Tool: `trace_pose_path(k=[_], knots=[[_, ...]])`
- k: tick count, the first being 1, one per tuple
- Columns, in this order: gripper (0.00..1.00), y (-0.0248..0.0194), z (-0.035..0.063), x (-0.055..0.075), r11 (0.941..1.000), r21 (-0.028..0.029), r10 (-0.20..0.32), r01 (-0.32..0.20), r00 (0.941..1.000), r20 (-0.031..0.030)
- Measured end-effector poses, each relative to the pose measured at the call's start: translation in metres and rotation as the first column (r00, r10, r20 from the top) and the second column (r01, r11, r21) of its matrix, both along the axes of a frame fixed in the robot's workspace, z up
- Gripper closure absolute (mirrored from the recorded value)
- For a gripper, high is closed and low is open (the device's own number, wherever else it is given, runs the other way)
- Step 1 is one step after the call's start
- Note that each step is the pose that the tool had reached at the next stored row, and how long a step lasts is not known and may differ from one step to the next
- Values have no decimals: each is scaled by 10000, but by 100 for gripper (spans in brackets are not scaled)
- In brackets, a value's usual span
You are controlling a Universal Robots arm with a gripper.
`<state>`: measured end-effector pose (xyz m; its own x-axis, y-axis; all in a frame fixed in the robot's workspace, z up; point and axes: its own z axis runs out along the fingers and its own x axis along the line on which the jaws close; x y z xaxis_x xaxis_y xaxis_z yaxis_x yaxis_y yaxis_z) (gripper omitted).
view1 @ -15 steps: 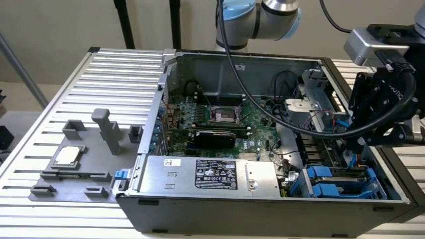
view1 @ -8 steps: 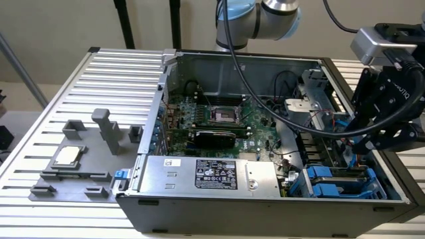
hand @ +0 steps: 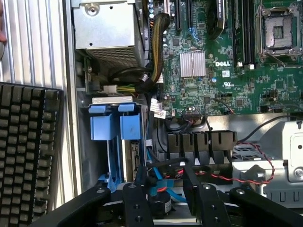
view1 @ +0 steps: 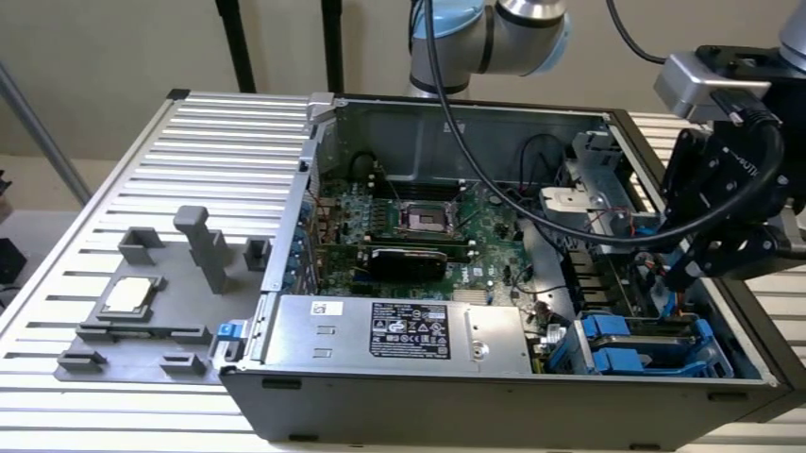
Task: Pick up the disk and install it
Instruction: 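Insert the second disk wire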
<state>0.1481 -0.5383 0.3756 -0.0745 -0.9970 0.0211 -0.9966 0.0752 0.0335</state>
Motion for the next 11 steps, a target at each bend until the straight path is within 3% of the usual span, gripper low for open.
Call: trace_pose_path(k=[7,11], knots=[[56,12,-45,22,9997,-243,-2,-1,10000,-83],[64,11,-51,25,9993,-374,-4,-2,9999,-170]])
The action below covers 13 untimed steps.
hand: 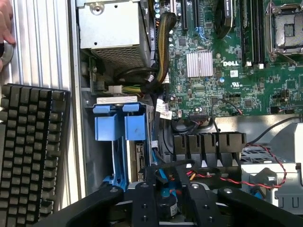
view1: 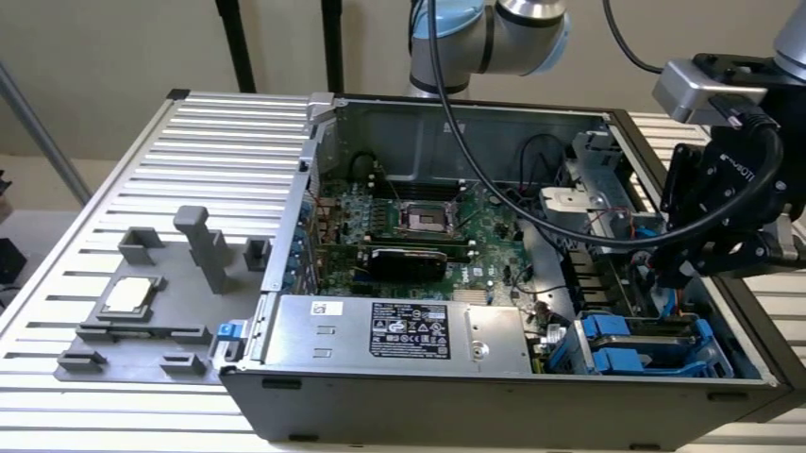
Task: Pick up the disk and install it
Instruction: 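Insert the second disk wire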
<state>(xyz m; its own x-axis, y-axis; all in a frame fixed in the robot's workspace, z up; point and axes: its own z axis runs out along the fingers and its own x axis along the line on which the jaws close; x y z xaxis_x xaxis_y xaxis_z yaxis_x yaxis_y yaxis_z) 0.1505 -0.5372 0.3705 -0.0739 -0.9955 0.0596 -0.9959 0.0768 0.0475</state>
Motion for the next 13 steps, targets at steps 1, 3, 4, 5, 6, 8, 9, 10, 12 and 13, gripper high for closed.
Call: trace_pose_path(k=[1,3,4,5,6,8,9,10,12,13], knots=[[71,0,-1,1,10000,-32,1,-1,10000,-21],[71,0,-2,2,10000,-88,0,-1,10000,-70],[71,0,-2,2,9999,-106,0,-1,10000,-94],[71,0,-2,2,9999,-120,1,-2,9999,-118],[71,-2,-2,2,9999,-132,1,-2,9999,-140],[71,-15,-5,2,9999,-146,-1,-1,9998,-176],[71,-25,-7,2,9999,-152,-1,-2,9998,-189],[71,-36,-9,2,9999,-157,-1,-2,9998,-201],[71,-57,-15,2,9999,-169,-1,-3,9998,-221],[71,-66,-18,2,9998,-176,-1,-3,9997,-227]])
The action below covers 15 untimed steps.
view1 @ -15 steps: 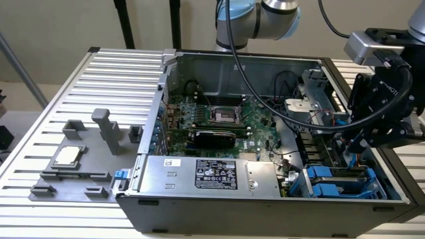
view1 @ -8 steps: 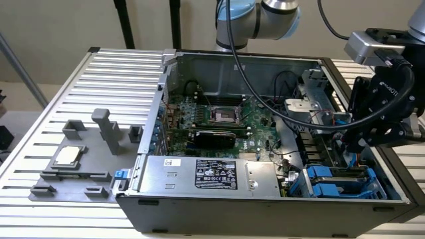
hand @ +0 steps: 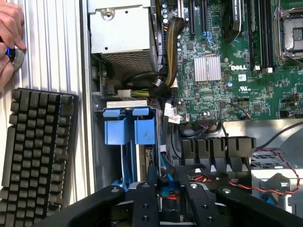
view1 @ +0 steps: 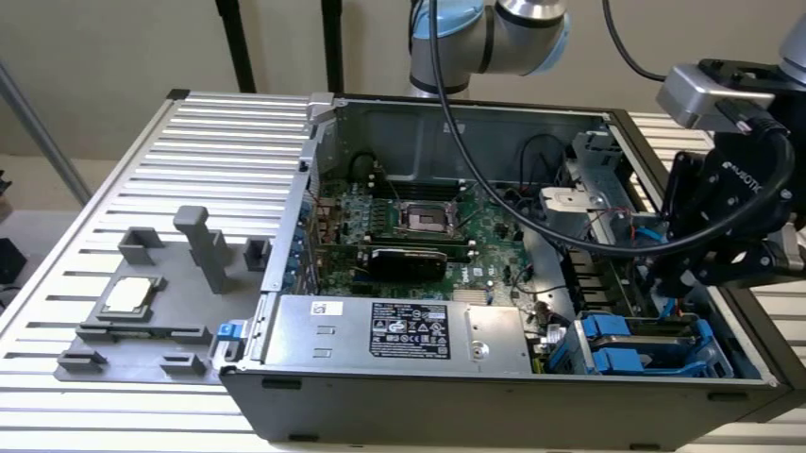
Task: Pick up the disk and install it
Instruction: 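Insert the second disk wire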
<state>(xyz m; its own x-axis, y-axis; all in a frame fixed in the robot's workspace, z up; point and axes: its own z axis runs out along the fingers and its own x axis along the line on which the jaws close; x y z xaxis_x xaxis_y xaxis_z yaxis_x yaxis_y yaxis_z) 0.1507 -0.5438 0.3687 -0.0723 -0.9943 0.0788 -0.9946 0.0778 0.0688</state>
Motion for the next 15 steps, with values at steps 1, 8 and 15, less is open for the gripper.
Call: trace_pose_path(k=[1,8,15], knots=[[71,-9,-4,0,10000,-6,0,0,10000,-6],[71,-48,-61,1,10000,-21,1,-1,10000,-14],[83,-55,-103,-10,10000,-21,-1,1,10000,-14]])
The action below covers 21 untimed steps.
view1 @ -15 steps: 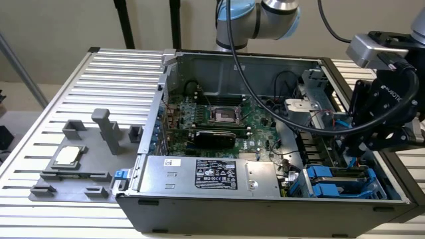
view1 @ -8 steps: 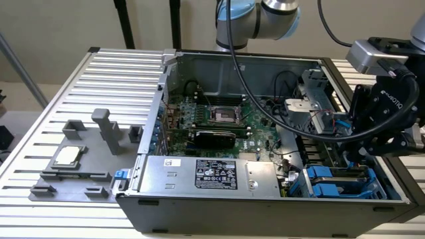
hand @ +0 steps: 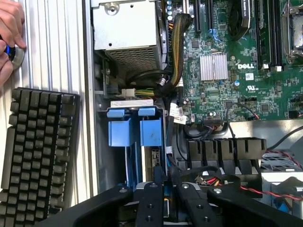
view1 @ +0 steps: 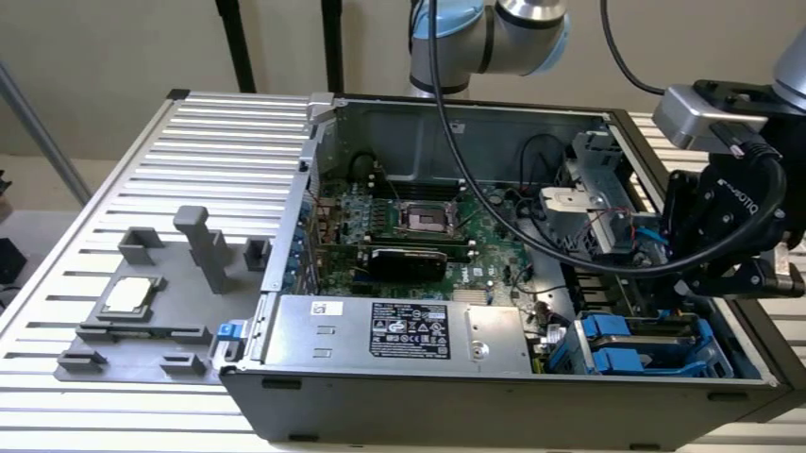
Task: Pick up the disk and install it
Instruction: 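Insert the second disk wire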
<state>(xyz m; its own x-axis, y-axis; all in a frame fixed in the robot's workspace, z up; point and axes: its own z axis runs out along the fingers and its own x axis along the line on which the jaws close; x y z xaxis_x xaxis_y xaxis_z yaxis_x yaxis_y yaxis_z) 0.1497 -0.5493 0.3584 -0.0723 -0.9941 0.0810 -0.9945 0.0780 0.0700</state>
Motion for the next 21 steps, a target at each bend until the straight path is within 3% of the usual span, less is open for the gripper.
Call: trace_pose_path(k=[7,13,15,21], knots=[[84,-26,0,-184,10000,15,1,-1,10000,35],[84,-160,-35,-193,9999,106,5,-7,9998,185],[84,-170,-47,-193,9999,132,7,-11,9996,298],[84,-171,-80,-194,9998,179,34,-49,9968,796]])
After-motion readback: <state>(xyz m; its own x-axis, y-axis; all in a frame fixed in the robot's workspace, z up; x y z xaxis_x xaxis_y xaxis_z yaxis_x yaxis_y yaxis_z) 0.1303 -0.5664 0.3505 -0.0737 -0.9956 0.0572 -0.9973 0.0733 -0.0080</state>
